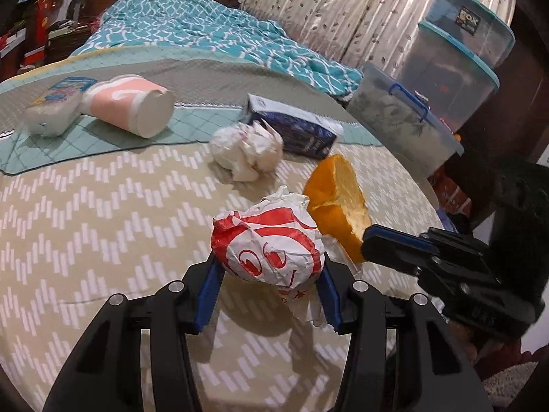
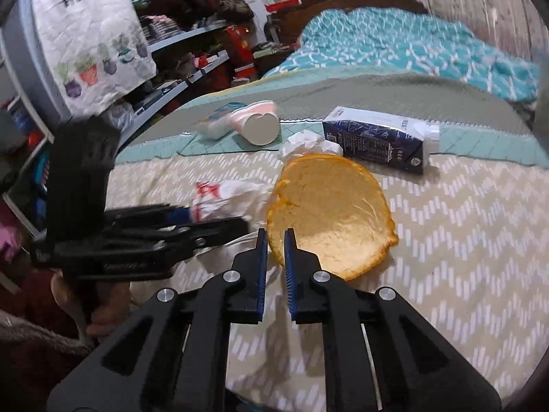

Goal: Collect trash
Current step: 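Grasp the red-and-white paper bag with the left tool while the right tool grasps the orange peel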

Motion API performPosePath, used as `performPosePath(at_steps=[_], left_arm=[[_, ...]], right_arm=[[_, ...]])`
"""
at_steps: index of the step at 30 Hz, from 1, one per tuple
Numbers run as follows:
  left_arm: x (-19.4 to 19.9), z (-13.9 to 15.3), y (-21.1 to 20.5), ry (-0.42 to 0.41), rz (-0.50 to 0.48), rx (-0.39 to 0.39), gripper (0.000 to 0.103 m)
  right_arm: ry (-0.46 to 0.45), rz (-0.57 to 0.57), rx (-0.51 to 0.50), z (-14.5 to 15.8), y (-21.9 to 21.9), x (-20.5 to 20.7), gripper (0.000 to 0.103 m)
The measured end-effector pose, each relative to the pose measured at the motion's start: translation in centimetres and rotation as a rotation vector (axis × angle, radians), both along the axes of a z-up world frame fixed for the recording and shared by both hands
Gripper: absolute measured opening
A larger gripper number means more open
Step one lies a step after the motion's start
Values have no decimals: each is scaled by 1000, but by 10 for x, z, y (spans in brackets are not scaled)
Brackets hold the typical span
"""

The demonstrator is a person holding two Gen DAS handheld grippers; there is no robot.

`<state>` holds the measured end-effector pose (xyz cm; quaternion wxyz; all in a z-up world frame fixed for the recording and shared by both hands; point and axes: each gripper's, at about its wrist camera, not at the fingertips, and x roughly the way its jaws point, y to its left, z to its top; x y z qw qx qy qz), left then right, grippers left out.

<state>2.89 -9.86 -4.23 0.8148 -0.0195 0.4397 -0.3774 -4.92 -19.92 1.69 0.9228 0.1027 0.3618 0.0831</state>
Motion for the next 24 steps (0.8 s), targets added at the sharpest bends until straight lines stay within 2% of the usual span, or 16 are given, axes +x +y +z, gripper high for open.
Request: performPosePath(at_steps=[1,2,3,4,9,12,16,23,24], left_arm=[[-1,-2,-2,2,-4,5,48],[-2,-3,-4,4,-6,11,48],[-3,-5,-6,8,-9,16,48],[-3,-6,-7,13,-10,19,48],[-2,-7,-7,15,12,28,48],[1,-4,-4,2,34,33,48],[5,-2,4,1,62,37,48],[5,-5,7,16,81,46,48],[5,-5,8,15,81,46,48]], right_arm=[[-26,-20,-22,0,-2,-7,36],[-52,-43,-28,0,-4,-12,89],[-91,-66,-31,1,-7,-18,97],[-111,-72,-53,1,-10,-22,100],[-34,-2,-120,-9,-26,2,100],[49,46,-112,-18,-39,28,100],[120,138,-35,-22,-52,62,100],[157,241,-42,-28,-40,88,100],[163,243,-33,-29,-38,87,93]])
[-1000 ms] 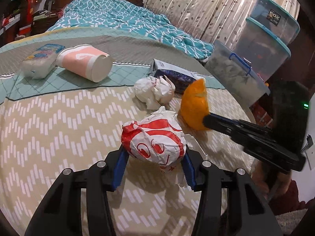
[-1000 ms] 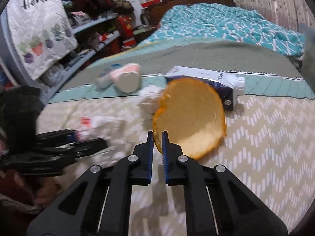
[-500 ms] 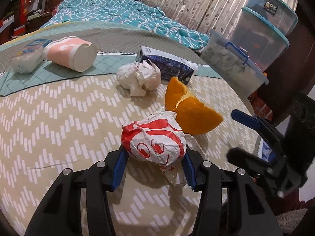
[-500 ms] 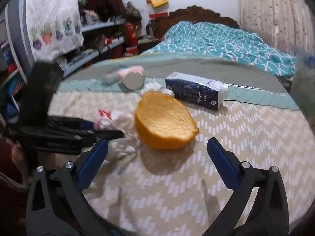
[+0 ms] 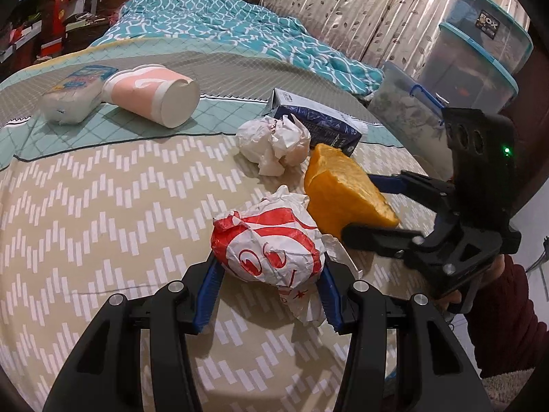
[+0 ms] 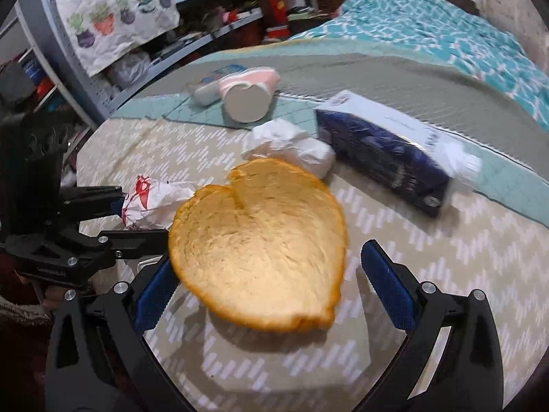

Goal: Collect trash
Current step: 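Grasp the red-and-white paper bag with the left tool while the right tool grasps the orange peel, then carry the bag and peel to the wastebasket and release both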

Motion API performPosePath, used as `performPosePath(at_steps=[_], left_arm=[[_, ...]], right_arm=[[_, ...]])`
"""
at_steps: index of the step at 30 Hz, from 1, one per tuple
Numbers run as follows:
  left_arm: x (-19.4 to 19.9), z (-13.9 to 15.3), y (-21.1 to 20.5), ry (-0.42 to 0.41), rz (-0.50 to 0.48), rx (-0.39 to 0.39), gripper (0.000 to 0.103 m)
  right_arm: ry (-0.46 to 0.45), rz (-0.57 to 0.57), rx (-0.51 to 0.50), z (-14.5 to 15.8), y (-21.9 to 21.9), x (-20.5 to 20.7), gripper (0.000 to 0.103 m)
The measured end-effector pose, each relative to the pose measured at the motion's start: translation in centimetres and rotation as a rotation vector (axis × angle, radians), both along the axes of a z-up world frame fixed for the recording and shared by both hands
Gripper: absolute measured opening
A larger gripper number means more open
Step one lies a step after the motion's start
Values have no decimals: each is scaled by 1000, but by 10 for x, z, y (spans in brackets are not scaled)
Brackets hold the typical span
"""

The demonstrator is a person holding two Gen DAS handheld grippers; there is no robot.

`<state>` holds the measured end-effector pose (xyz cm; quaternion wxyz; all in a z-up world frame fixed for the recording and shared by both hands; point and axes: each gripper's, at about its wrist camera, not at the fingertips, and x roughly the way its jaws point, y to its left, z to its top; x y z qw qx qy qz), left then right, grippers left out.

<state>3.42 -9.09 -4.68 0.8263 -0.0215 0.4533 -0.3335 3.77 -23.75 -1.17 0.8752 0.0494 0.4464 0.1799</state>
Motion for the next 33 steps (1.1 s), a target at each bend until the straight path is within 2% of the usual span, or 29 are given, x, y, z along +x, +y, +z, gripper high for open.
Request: performPosePath(at_steps=[3,5,6,10,17,25,33], left_arm=[[0,0,1,1,1,-2,48],[0,-1,0,7,-1,-7,48],[0,-1,0,11,-6,-10,48],[-4,0,-14,17,-60,-15,48],[-11,-3,-64,35,-192,-3,48],[-22,-6,-159,42,-384,41,47],[-13,-7,-270,121,-523,49,47]], right_arm=[[-12,-24,32,1,2,-8,65],[-22,-53,61,6,-2,-19,53],[-21,-64,75,7,-2,-24,50],[-51,-136,79,7,-9,-59,47],[-132,-390,110,13,-62,-114,46],[-131,-610,153,1,-129,-155,46],[-208,-852,191,9,-219,-200,46]])
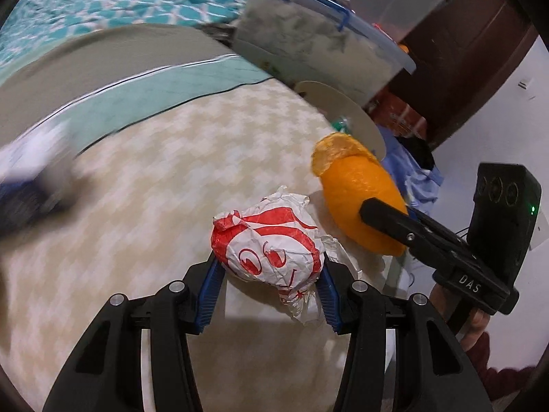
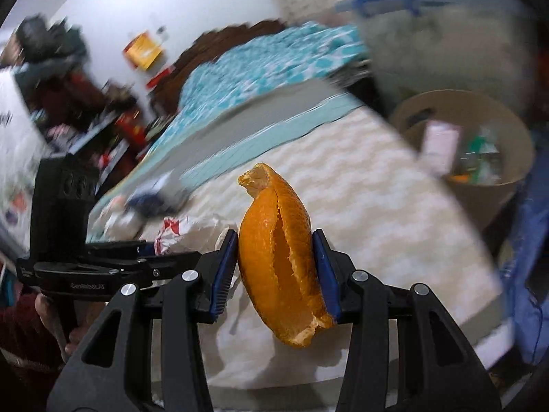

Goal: Collect trash
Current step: 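Carry the bag and peel to the wastebasket and release both, then move both open tools back toward the bed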

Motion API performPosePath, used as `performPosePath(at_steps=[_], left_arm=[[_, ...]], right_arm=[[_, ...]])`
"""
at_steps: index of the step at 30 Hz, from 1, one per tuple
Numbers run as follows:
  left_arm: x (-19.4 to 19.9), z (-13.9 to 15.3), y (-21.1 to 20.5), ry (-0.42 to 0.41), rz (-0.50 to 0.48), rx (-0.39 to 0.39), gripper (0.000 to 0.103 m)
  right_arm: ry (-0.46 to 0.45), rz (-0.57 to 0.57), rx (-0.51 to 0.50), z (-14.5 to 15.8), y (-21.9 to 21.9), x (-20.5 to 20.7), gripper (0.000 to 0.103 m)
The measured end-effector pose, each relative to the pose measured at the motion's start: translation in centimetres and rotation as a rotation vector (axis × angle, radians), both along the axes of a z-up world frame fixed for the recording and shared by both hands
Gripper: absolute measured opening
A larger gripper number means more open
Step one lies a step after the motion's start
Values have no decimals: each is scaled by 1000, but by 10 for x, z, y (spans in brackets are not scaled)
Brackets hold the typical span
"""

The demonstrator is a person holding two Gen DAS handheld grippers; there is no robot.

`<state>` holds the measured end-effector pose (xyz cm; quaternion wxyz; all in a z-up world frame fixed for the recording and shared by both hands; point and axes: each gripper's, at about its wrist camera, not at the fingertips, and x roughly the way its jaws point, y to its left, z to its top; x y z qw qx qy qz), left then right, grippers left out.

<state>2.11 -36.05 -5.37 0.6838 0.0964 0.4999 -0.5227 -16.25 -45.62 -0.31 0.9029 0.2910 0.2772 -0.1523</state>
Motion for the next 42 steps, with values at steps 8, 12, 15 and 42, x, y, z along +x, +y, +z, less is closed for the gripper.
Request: performPosePath(at_steps=[8,12,15,42], left_arm=[[1,8,-127,26,-97,7,47],[-4,9,-185,-8,-123,13,52],[-3,7,-212,-15,-82,26,76],[30,16,147,-47,266,-7,80]], right_arm=[[-6,-238,50,-4,-103,-32,47],[15,-291,91,-14,-135,-31,59],[-11,-358,120,-18,-152,-40,70],[-40,306,38,20,68,139,55]])
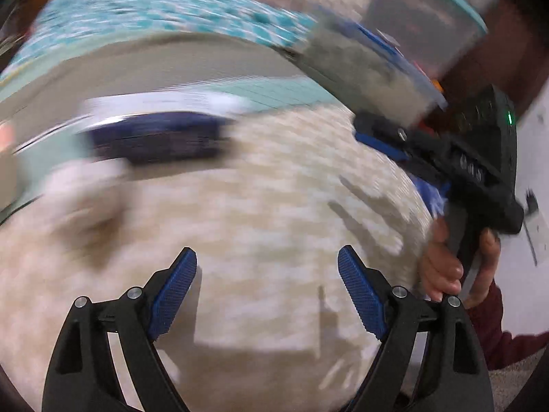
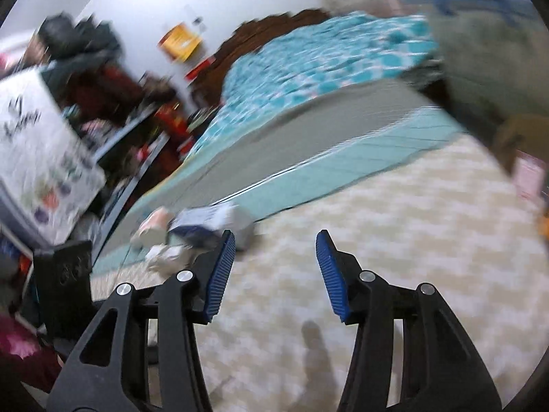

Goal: Collect trash
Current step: 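Move both open tools back toward the bed, then grasp the white tissue wad with the left tool while the right tool grasps the milk carton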

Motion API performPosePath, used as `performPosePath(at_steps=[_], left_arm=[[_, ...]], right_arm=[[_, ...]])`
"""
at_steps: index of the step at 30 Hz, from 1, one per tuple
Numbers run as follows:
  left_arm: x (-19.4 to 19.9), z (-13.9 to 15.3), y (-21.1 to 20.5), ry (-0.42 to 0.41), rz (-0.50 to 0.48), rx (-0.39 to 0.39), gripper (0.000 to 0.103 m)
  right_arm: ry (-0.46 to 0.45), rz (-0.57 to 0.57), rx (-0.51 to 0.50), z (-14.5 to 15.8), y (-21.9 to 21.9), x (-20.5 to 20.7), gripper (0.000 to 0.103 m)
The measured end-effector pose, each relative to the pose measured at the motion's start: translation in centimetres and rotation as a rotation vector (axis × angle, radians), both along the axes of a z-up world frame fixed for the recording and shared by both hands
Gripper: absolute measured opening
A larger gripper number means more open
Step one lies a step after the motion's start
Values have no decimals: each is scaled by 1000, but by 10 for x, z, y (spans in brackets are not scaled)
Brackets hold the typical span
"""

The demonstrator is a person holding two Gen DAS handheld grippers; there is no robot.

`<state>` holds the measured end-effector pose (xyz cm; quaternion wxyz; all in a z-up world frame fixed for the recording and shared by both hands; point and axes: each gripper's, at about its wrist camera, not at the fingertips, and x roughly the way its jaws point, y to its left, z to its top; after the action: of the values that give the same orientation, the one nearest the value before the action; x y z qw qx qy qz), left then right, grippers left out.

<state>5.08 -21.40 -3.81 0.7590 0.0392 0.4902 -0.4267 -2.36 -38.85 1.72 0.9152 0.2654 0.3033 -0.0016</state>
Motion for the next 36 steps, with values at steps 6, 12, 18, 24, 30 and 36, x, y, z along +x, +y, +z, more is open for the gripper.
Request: performPosePath(at_steps=[6,12,18,24,30,36], left_arm=[[38,15,64,-82,260,-17,89],[66,-4,43,-99,310,64,90],[69,-12,47,-64,269,55,51],[45,-5,85,-30,235,-11,50],[26,-11,111,-34,270,9,56],[22,-13,122,-55,308,-5,56]], right_arm=[[16,17,-40,8,26,63,73],[148,29,-1,-13,23,117,65],[181,148,15,-20,62,85,55],[111,284,-139,-12,136,23,75],[50,126,-273,3,150,23,96],[112,33,-208,-4,136,88,98]])
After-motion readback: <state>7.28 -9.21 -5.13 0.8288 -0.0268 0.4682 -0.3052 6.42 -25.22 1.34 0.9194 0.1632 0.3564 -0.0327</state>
